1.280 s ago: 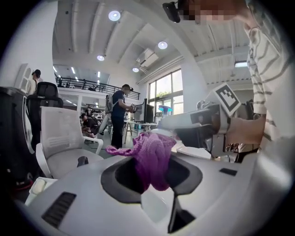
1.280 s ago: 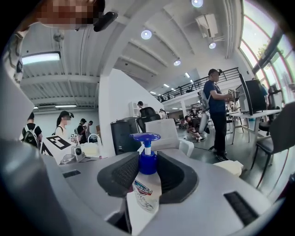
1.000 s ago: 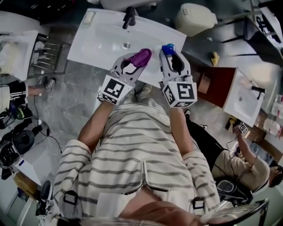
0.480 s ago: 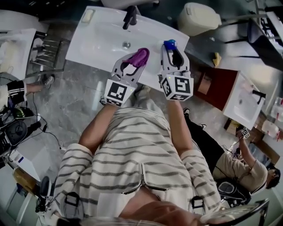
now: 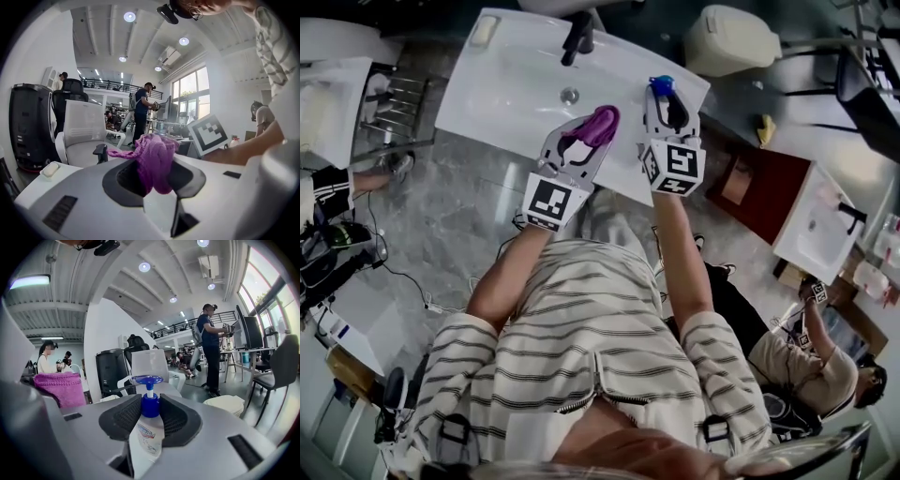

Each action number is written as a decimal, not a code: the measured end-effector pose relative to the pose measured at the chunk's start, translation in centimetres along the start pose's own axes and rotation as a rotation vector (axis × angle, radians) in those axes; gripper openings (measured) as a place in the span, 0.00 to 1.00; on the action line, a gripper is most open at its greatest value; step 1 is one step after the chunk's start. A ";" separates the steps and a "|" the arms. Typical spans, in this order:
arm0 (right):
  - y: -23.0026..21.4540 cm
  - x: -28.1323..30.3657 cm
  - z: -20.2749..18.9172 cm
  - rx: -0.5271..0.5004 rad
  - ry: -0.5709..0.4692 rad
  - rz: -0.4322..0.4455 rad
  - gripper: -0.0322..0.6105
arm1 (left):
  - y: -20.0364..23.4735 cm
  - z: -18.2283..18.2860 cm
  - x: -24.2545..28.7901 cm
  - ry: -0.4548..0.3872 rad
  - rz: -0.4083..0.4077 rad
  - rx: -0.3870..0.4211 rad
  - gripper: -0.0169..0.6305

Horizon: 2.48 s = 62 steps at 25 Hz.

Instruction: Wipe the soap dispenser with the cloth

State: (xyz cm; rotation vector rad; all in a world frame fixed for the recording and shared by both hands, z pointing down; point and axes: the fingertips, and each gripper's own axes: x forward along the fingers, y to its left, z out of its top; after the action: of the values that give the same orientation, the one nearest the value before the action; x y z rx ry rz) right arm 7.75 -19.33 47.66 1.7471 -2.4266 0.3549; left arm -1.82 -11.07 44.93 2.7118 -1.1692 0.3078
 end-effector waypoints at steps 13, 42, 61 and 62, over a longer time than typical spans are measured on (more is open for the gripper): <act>-2.0 6.5 -2.9 -0.043 0.020 -0.038 0.24 | 1.4 -1.3 0.8 0.002 0.025 -0.025 0.22; -2.7 10.6 -5.8 -0.032 0.048 -0.004 0.28 | 0.9 -2.8 0.2 0.003 -0.055 -0.111 0.23; 1.0 2.6 -0.5 -0.015 -0.014 0.080 0.30 | 1.4 1.8 -2.7 -0.064 0.073 -0.076 0.23; 1.5 1.9 0.1 -0.011 -0.023 0.090 0.29 | 1.3 2.2 -2.9 -0.071 0.078 -0.069 0.23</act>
State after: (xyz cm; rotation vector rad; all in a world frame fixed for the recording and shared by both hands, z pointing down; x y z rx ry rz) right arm 5.70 -20.62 47.84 1.6505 -2.5242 0.3314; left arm -4.48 -10.43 42.11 2.6426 -1.2822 0.1788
